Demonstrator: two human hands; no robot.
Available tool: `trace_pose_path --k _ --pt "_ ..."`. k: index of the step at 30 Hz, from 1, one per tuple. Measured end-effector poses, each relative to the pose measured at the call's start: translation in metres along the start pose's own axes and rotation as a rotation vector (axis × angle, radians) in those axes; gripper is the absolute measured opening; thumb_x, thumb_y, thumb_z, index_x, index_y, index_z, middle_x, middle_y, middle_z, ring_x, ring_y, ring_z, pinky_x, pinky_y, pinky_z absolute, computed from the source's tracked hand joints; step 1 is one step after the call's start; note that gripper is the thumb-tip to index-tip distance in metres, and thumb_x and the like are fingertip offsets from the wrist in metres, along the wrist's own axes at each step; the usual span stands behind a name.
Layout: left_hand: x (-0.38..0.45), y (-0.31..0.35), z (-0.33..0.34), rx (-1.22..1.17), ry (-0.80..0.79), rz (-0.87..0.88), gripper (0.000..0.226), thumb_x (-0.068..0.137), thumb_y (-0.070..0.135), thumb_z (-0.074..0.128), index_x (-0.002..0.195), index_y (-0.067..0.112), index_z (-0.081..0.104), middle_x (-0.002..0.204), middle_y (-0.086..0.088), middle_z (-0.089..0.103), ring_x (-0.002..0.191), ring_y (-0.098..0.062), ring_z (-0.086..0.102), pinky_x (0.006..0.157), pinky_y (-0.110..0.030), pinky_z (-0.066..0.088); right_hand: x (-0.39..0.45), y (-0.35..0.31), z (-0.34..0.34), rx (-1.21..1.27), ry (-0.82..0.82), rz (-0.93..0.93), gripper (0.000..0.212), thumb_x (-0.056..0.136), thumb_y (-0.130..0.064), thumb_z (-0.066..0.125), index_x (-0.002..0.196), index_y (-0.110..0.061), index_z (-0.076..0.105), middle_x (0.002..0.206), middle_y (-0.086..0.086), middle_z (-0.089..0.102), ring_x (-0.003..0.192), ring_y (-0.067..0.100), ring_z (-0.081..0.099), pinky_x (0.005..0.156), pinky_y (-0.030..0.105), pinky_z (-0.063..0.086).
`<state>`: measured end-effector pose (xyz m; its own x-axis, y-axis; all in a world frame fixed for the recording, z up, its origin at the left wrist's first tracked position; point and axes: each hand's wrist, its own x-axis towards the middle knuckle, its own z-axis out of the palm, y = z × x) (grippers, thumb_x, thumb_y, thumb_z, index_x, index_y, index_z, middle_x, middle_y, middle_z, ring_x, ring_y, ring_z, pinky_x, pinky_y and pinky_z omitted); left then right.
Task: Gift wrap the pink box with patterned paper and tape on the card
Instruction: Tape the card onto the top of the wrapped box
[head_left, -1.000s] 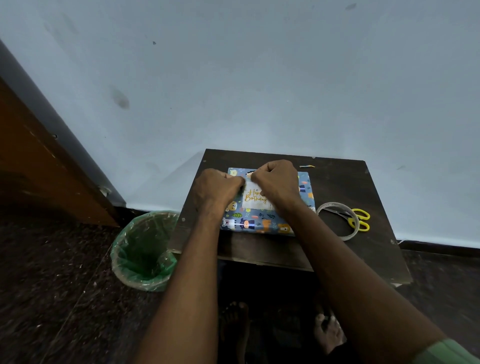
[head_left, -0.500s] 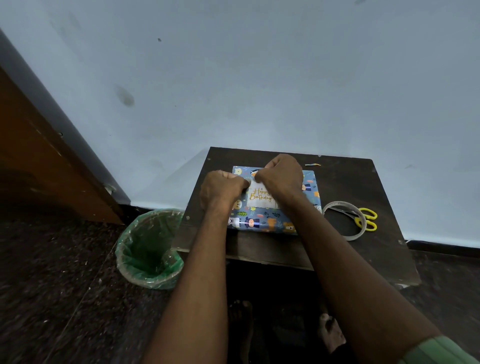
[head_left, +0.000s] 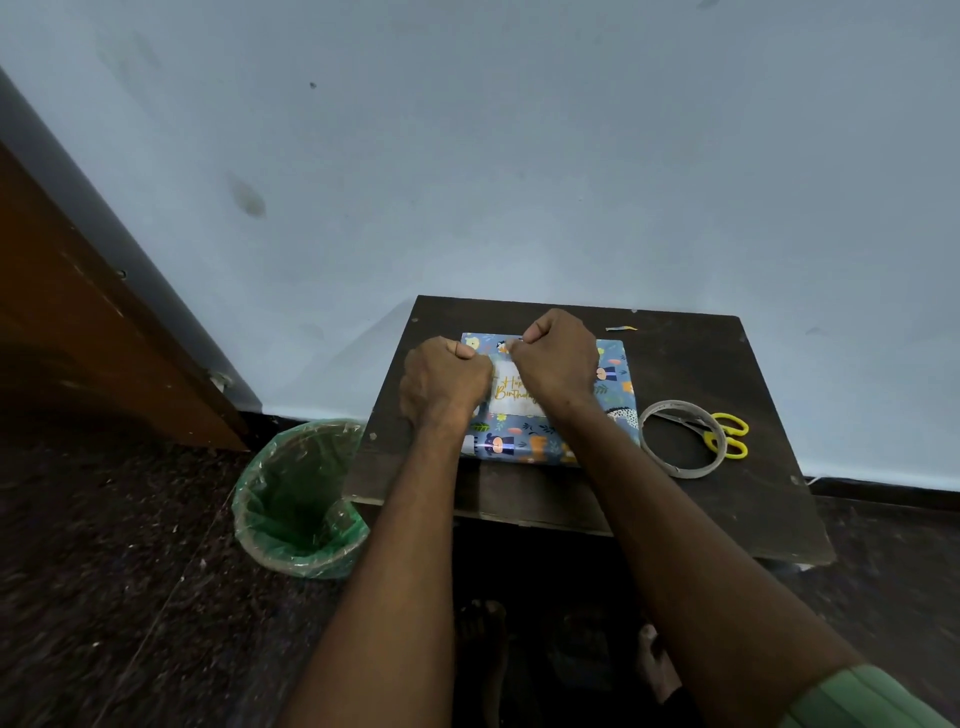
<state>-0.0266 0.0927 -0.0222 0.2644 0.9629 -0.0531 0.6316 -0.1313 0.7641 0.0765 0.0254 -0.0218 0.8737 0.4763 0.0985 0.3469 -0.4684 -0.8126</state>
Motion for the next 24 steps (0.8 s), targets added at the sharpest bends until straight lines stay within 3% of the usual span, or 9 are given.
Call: trace_pose_path --k 2,5,7,10,13,16,20,24 --pt "0.001 -0.003 0.001 -0.012 0.013 0.016 0.019 0.087 0.044 0.081 0.082 0.026 0.075 0.100 0.007 0.076 0.095 -0.019 0.071 0.066 -0.028 0.050 -0.002 0.000 -0.002 -0.001 -0.018 -0.031 0.030 0.080 -0.031 0.089 0.081 -0.024 0.059 0.089 -0.006 0.063 0.084 0.011 0.058 0.071 0.032 0.049" --pt "-0.002 -0.002 0.000 0.034 0.085 0.068 0.030 0.079 0.054 0.088 0.081 0.032 0.068 0.107 0.006 0.074 0.100 -0.020 0.069 0.081 -0.037 0.059 -0.002 0.001 -0.007 0.061 -0.042 -0.037 0.023 0.083 -0.017 0.085 0.088 -0.022 0.063 0.093 -0.005 0.066 0.091 0.015 0.063 0.078 0.034 0.054" --pt "-0.008 0.002 0.000 0.079 0.137 0.136 0.024 0.080 0.047 0.088 0.091 0.032 0.071 0.113 0.002 0.071 0.107 -0.023 0.068 0.088 -0.042 0.058 -0.005 0.003 -0.016 0.193 -0.065 -0.019 0.018 0.084 -0.007 0.078 0.094 -0.018 0.067 0.094 -0.003 0.068 0.091 0.015 0.066 0.085 0.041 0.058" --pt "-0.020 0.011 0.001 0.072 0.190 0.263 0.010 0.087 0.032 0.078 0.096 0.031 0.073 0.110 -0.001 0.068 0.108 -0.026 0.066 0.092 -0.045 0.055 -0.012 0.005 -0.036 0.293 -0.082 -0.035 0.017 0.082 -0.006 0.077 0.092 -0.017 0.070 0.087 -0.004 0.069 0.083 0.016 0.068 0.080 0.046 0.062" --pt "-0.037 0.021 0.005 -0.026 0.141 0.426 0.011 0.088 0.022 0.074 0.095 0.029 0.071 0.103 0.004 0.067 0.099 -0.019 0.065 0.086 -0.044 0.056 -0.015 0.012 -0.070 0.162 -0.124 -0.118 0.015 0.080 -0.007 0.075 0.082 -0.022 0.075 0.072 -0.006 0.072 0.073 0.016 0.072 0.073 0.042 0.062" --pt "-0.056 0.032 0.016 -0.088 0.021 0.575 0.015 0.088 0.018 0.069 0.092 0.032 0.070 0.097 0.014 0.068 0.088 -0.009 0.062 0.074 -0.033 0.052 -0.012 0.034 -0.115 -0.018 -0.160 -0.143 0.017 0.077 -0.002 0.071 0.078 -0.019 0.077 0.067 -0.009 0.073 0.076 0.010 0.072 0.077 0.039 0.061" --pt "-0.077 0.049 0.037 -0.132 -0.123 0.684 0.017 0.090 0.015 0.069 0.094 0.031 0.073 0.095 0.016 0.070 0.080 -0.008 0.062 0.073 -0.033 0.054 -0.010 0.077 -0.168 -0.276 -0.204 -0.113 0.020 0.075 -0.003 0.069 0.080 -0.020 0.078 0.074 -0.009 0.074 0.079 0.009 0.071 0.076 0.031 0.059" --pt "-0.083 0.057 0.055 -0.161 -0.218 0.693 0.018 0.091 0.016 0.069 0.096 0.032 0.075 0.095 0.016 0.072 0.077 -0.008 0.064 0.075 -0.039 0.058 -0.009 0.104 -0.181 -0.406 -0.237 -0.146 0.025 0.075 -0.017 0.082 0.095 -0.029 0.073 0.092 -0.008 0.066 0.088 0.013 0.064 0.071 0.027 0.046"
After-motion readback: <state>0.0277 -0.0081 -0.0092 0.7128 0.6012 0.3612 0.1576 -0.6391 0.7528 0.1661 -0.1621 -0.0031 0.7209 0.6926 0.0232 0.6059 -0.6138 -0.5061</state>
